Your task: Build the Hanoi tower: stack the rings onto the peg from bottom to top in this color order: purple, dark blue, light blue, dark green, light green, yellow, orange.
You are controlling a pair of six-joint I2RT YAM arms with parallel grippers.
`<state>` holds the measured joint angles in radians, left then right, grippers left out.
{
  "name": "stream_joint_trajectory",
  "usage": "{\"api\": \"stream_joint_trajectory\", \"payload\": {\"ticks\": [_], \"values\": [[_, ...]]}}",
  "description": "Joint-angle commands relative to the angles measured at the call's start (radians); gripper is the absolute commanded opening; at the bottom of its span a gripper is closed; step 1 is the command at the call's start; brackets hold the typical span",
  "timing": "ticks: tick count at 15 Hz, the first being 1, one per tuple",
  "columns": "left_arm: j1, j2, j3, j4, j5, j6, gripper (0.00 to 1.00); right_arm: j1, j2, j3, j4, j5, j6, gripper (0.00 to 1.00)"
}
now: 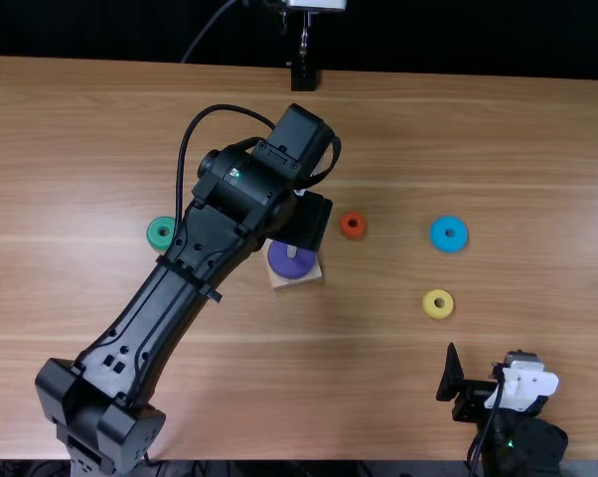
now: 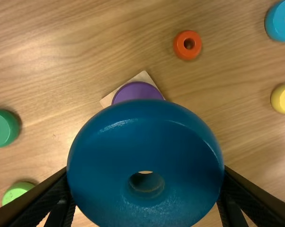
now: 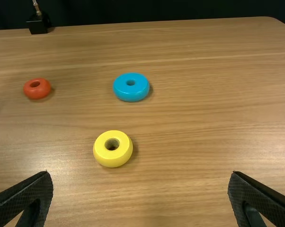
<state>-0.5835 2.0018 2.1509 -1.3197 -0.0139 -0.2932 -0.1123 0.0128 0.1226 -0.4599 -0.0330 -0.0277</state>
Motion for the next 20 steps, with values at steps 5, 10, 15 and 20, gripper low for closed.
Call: {"api": "stream_joint_trajectory", "payload": {"ticks": [5, 10, 15, 20], "values": [[-0.007, 0.045, -0.006, 0.005, 0.007, -0.007, 0.09, -0.007, -0.013, -0.107, -0.057, 0.000, 0.000, 1.00], [-0.009, 0.066, -0.005, 0.015, 0.007, -0.007, 0.09, -0.007, -0.013, -0.107, -0.057, 0.000, 0.000, 1.00], [-0.009, 0.083, -0.005, 0.015, 0.007, -0.007, 0.10, -0.007, -0.013, -0.107, -0.057, 0.000, 0.000, 1.00], [-0.012, 0.100, -0.006, 0.013, 0.005, -0.007, 0.36, -0.007, -0.013, -0.107, -0.057, 0.000, 0.000, 1.00]]}}
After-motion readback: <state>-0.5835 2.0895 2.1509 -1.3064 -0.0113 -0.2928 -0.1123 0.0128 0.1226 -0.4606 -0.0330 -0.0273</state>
